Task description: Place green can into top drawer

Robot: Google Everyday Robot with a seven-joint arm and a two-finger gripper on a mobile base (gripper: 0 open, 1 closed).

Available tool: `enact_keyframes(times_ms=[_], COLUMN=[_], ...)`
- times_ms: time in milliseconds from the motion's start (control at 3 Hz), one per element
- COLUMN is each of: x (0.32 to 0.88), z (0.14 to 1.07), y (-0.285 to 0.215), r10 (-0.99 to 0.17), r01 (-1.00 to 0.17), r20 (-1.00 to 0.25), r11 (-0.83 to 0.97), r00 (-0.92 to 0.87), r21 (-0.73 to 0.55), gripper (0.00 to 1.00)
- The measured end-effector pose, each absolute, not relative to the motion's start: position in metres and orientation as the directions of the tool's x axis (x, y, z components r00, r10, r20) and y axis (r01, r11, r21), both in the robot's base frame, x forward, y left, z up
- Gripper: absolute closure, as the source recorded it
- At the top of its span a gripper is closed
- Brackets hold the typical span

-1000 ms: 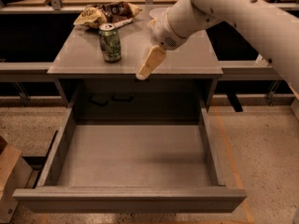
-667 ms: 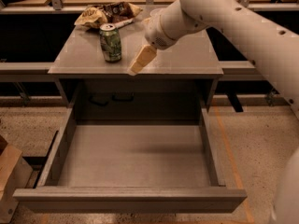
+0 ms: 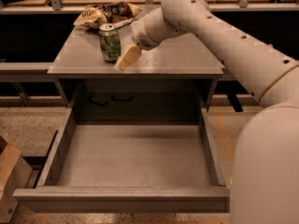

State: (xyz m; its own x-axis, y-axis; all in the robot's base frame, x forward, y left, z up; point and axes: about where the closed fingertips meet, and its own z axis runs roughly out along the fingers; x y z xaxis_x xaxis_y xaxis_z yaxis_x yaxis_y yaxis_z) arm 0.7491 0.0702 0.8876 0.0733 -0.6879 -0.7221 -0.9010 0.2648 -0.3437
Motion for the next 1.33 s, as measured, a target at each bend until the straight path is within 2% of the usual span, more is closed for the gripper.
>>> enact_keyframes(times_ms=[667, 1000, 1333], x=[0.786, 0.790, 0.789], z=[0.878, 0.881, 0.887], y=[0.120, 0.137, 0.149], r10=[-0.656, -0.636, -0.612], r01=[-0.920, -0.924, -0.925], r20=[-0.751, -0.765, -0.783], r11=[0.241, 0.226, 0.221], r00=[0.079, 0.100, 0.115], r21=[-0.308, -0.308, -0.308], gripper=[0.00, 0.15, 0.38])
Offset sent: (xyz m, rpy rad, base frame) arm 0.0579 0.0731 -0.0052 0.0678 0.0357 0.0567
